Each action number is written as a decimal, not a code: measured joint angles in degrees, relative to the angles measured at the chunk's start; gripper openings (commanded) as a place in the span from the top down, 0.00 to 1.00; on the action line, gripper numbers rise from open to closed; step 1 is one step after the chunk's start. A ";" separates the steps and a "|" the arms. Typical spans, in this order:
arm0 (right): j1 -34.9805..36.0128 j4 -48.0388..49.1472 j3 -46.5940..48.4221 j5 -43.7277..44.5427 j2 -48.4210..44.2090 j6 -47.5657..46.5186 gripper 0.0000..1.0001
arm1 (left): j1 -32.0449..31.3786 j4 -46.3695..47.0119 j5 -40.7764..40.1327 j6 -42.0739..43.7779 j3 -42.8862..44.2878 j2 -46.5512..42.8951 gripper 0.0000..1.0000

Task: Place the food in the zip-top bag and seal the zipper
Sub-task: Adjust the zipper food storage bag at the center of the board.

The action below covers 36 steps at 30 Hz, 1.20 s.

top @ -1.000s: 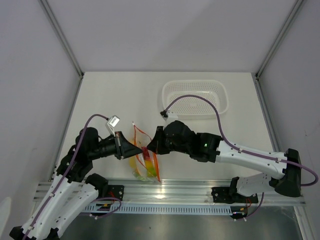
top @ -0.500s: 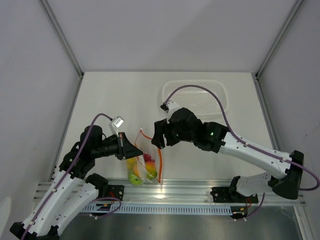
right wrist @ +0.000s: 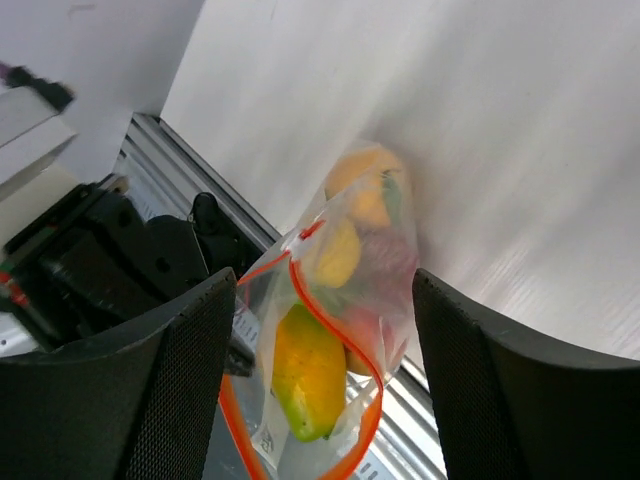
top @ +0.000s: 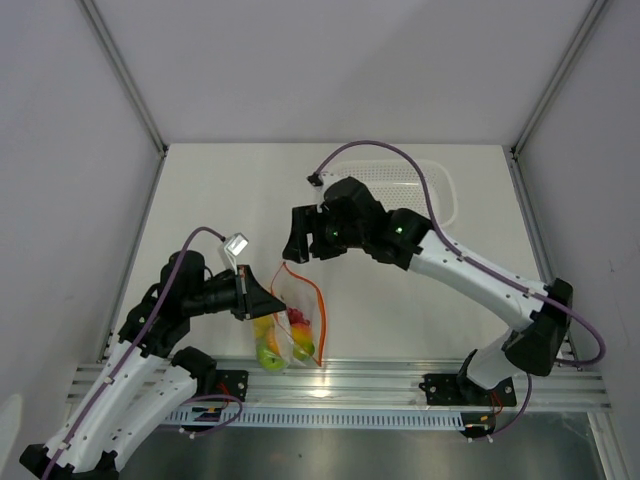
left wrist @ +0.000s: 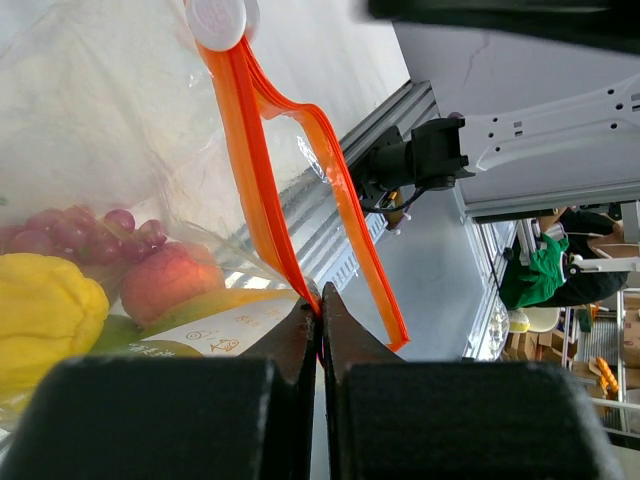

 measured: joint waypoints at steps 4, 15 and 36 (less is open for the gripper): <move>0.39 -1.03 1.51 -1.27 5.73 3.28 0.28 | -0.02 0.02 0.02 -0.02 0.00 0.00 0.99; 1.03 -1.38 2.38 -2.78 8.76 7.26 0.46 | -0.04 0.09 0.07 0.00 0.00 0.00 0.99; 1.42 6.62 -7.72 -2.36 3.13 18.27 1.00 | -1.09 -0.98 -2.25 6.34 1.81 1.11 0.89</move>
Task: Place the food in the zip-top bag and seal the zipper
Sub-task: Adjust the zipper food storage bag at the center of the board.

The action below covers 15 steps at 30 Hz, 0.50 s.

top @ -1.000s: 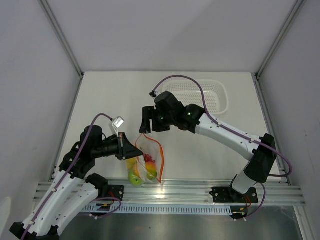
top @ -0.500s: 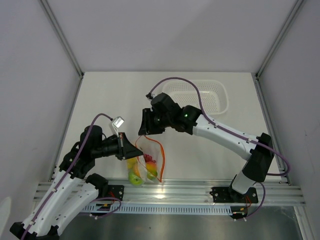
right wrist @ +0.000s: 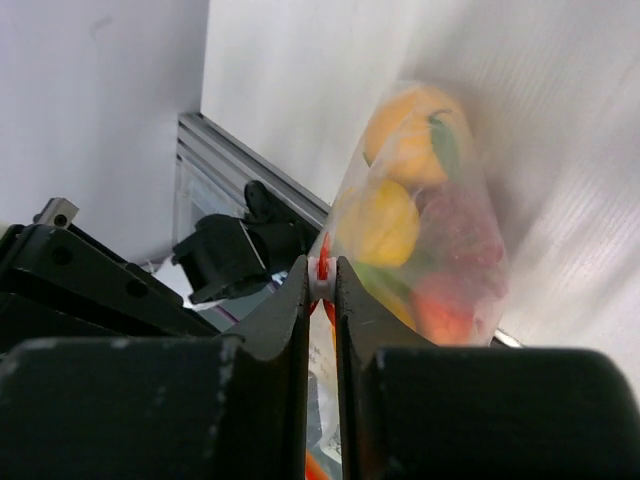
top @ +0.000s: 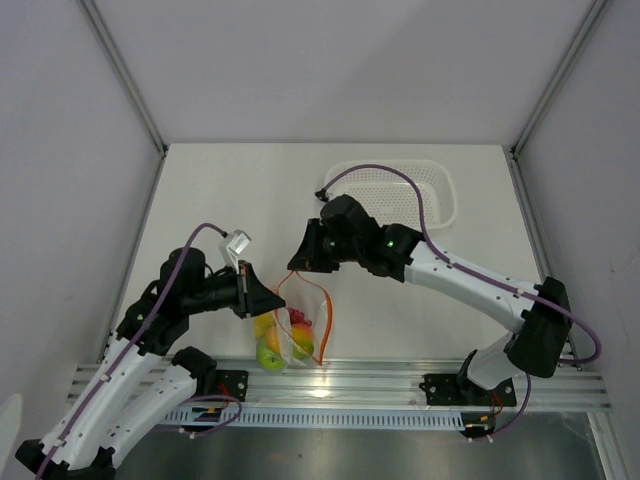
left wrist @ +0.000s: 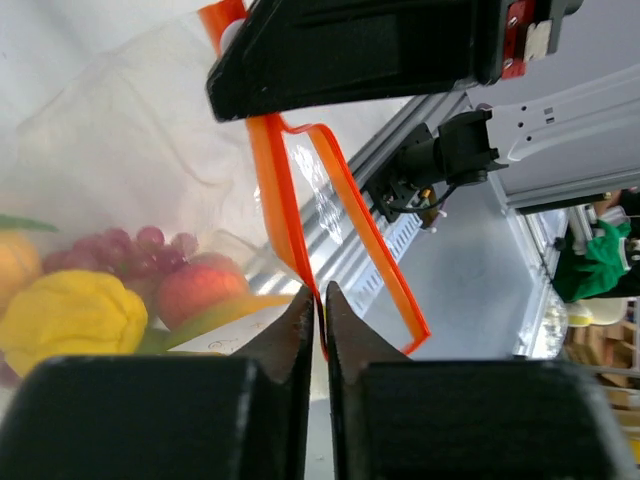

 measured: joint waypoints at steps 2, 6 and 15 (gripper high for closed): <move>-0.26 0.76 -1.07 1.49 -2.34 1.51 1.00 | -1.03 0.24 -1.20 1.20 1.25 0.48 0.80; -0.61 1.31 -2.49 4.52 -6.75 4.15 1.00 | -2.54 2.19 -3.80 3.19 3.34 0.81 0.51; 0.22 3.50 -6.14 15.39 -15.30 10.12 1.00 | -12.28 8.59 -13.64 8.00 7.04 3.93 0.16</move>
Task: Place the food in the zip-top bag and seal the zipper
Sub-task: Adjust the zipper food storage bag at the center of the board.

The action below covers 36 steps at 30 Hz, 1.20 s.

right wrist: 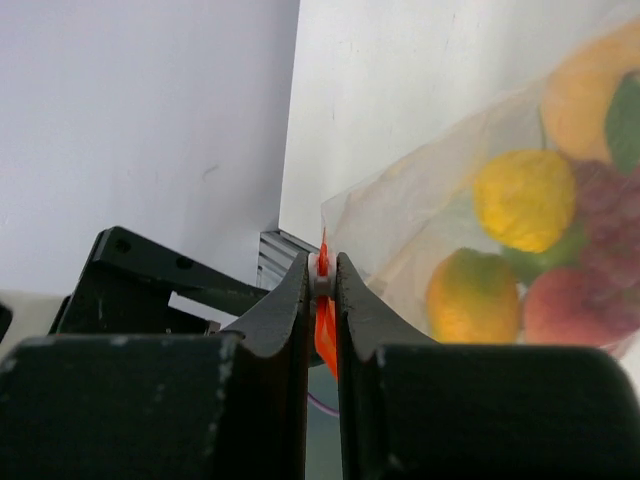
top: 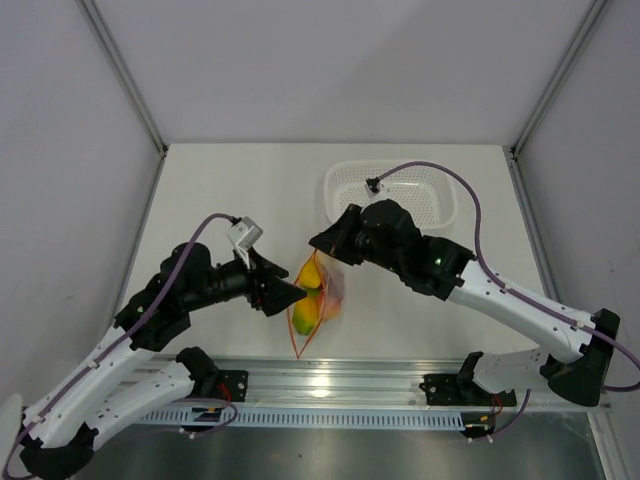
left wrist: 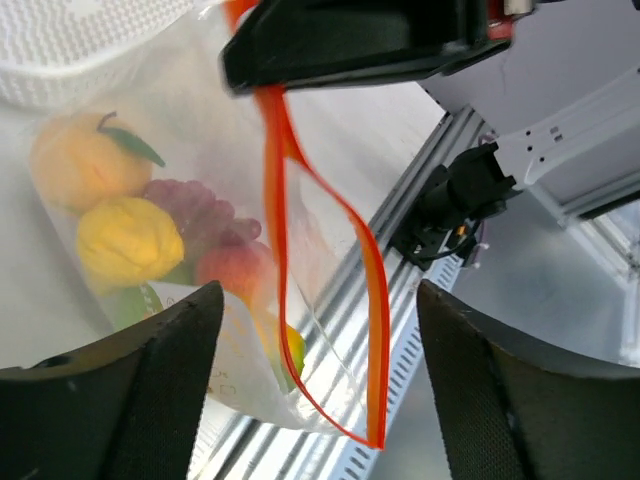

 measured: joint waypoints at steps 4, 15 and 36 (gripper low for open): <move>2.43 0.52 -0.79 4.61 -1.01 2.27 1.00 | -10.25 3.58 -8.70 4.39 1.49 2.05 0.09; 4.20 0.33 -1.81 11.34 -0.96 5.81 1.00 | -26.18 15.54 -41.38 10.32 -1.38 8.98 0.00; 5.11 -2.10 -1.79 18.93 -2.01 7.39 0.97 | -29.90 7.43 -62.77 -11.04 1.27 18.75 0.69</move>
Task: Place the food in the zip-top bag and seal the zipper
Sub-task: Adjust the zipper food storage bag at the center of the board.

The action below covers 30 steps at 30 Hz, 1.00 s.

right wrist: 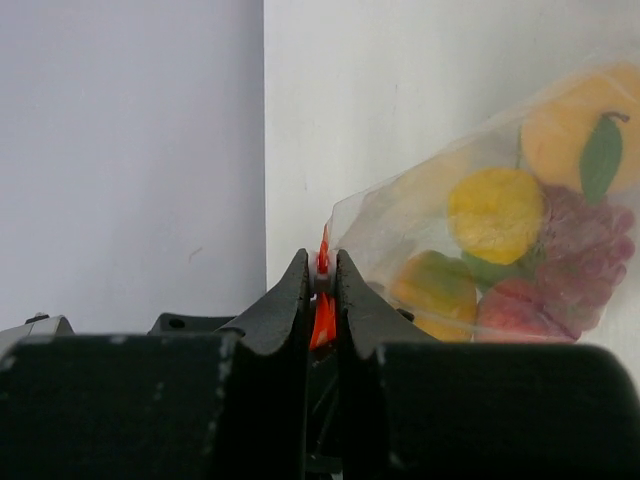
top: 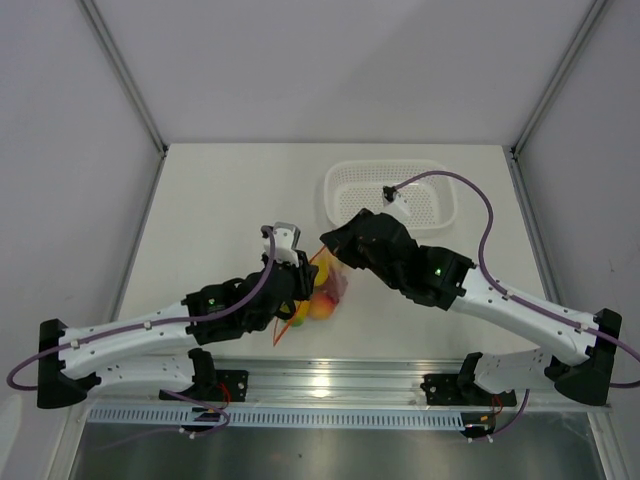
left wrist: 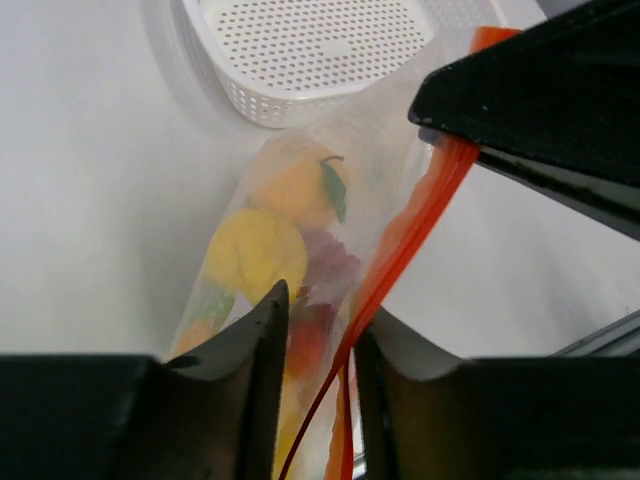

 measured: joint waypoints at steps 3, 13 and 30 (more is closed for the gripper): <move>0.00 0.02 -0.02 -0.11 0.00 -0.63 0.84 | 0.00 -0.17 2.25 0.26 -0.37 -1.22 0.88; -3.89 0.13 0.48 -8.87 -0.09 -15.04 0.25 | 7.43 -2.51 19.69 3.39 -2.19 -7.61 0.99; -16.90 7.37 -17.14 -42.21 -17.81 -50.69 0.31 | 23.54 -9.14 62.12 13.92 -2.67 -12.26 0.99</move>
